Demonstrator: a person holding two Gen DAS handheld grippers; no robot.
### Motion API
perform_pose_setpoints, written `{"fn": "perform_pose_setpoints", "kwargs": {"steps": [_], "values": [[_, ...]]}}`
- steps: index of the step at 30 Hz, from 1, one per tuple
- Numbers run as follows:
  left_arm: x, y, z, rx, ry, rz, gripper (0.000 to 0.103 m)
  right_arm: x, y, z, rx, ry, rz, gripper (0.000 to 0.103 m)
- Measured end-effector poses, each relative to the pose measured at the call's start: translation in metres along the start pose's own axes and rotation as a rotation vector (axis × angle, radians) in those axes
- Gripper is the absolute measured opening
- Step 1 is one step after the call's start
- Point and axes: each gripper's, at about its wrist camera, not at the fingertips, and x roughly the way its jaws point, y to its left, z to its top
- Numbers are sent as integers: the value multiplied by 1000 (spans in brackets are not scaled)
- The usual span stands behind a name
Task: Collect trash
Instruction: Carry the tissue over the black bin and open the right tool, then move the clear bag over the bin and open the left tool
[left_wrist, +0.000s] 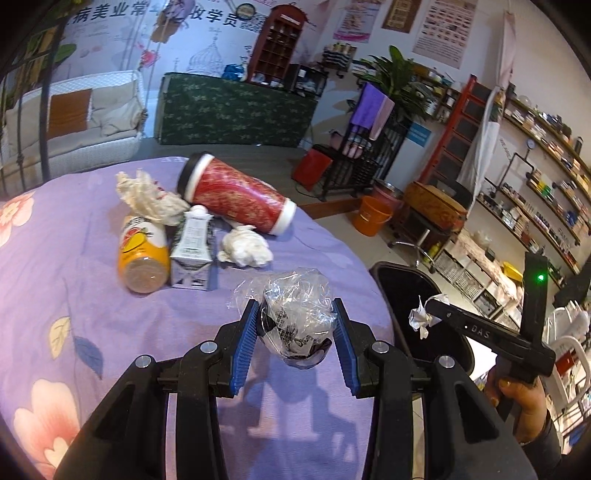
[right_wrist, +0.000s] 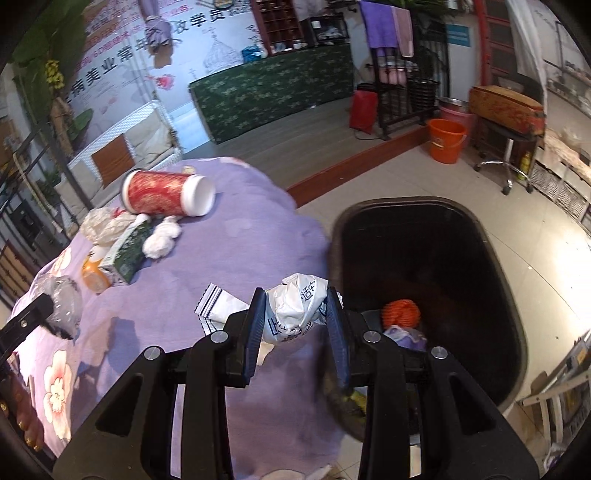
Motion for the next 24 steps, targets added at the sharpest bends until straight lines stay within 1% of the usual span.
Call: {"fn": "perform_pose_setpoints", "kwargs": {"steps": [6, 10, 17, 18, 19, 20, 22, 24], "values": [[11, -24, -1, 50, 19, -48, 39, 10, -45, 0, 72, 8, -97, 33], [17, -37, -3, 76, 29, -76, 39, 28, -73, -5, 121, 44, -148, 33], [23, -55, -7, 109, 49, -109, 39, 57, -94, -16, 160, 106, -180, 35], [24, -57, -7, 114, 51, -112, 39, 60, -98, -18, 169, 109, -184, 40], [25, -59, -7, 119, 52, -113, 39, 63, -101, -19, 179, 112, -194, 48], [25, -61, -7, 123, 52, -115, 39, 64, -102, -20, 189, 114, -202, 52], [27, -64, -7, 130, 57, -120, 39, 63, -104, -22, 203, 104, -204, 65], [30, -67, -7, 134, 66, -129, 39, 61, -103, -22, 203, 95, -209, 68]]}}
